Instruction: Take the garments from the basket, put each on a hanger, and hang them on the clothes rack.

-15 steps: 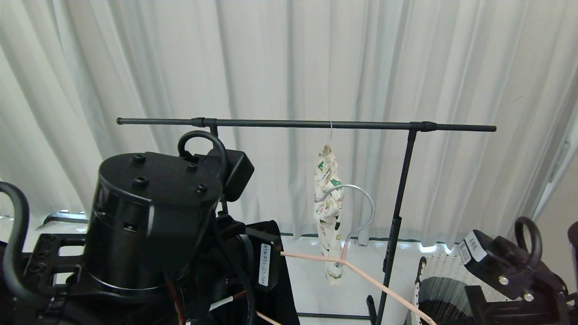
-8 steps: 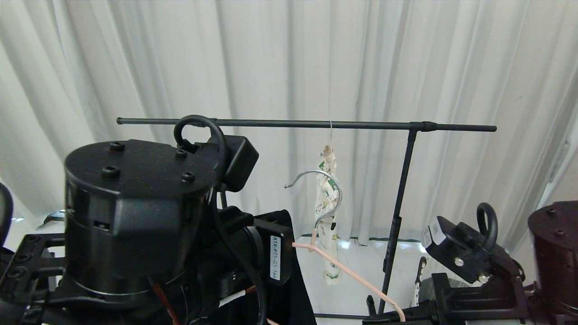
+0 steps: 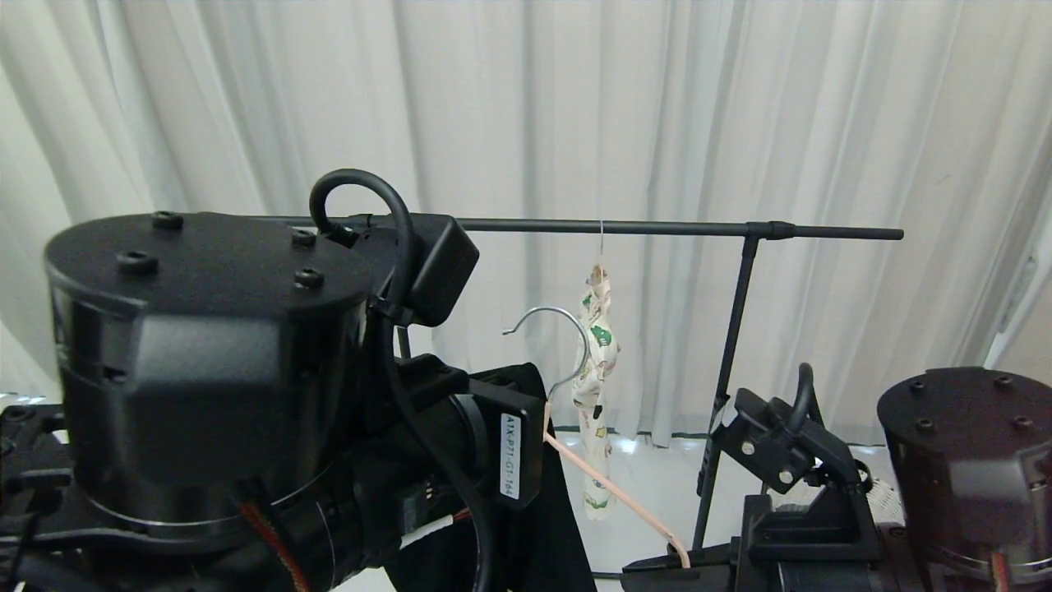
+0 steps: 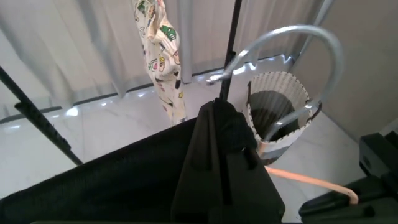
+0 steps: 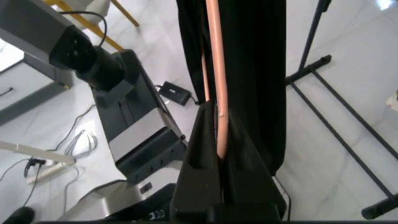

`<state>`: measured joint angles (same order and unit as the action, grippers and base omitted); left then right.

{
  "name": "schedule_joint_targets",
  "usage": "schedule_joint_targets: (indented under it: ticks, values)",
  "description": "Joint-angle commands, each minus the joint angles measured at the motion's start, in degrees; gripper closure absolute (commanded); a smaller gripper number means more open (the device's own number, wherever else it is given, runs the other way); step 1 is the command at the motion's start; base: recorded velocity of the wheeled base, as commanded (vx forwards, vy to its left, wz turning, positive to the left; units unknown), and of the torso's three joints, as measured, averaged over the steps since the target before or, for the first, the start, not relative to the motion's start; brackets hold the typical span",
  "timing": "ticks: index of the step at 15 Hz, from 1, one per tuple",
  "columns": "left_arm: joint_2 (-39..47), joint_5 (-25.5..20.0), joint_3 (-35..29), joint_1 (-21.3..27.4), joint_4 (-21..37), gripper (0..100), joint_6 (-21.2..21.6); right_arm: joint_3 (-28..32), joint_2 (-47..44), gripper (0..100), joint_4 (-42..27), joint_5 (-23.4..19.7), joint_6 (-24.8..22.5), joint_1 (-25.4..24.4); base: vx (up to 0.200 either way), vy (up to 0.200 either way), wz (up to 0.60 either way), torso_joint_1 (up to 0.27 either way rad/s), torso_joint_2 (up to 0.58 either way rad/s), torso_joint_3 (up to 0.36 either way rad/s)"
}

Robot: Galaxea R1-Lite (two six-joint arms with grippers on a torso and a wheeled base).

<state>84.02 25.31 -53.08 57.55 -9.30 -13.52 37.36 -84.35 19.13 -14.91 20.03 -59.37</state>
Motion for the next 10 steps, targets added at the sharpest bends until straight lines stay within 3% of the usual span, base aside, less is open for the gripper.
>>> schedule_joint_targets:
  ticks: [1,6,10]
  values:
    - [-0.2,0.0,0.4,0.1,0.0,100,0.0,0.0,-1.0,100,0.7,0.9,0.2,0.0,0.000,0.000,0.00,0.000,0.00,0.000]
    - [-2.9,0.1,4.7,0.0,0.0,100,2.5,-0.2,-0.9,100,0.9,6.3,3.8,0.8,0.000,0.000,0.00,0.000,0.00,0.000]
    - [-3.0,0.1,4.7,-0.2,0.0,100,2.5,-0.3,-0.8,100,1.1,7.0,3.8,2.3,0.000,0.000,0.00,0.000,0.00,0.000]
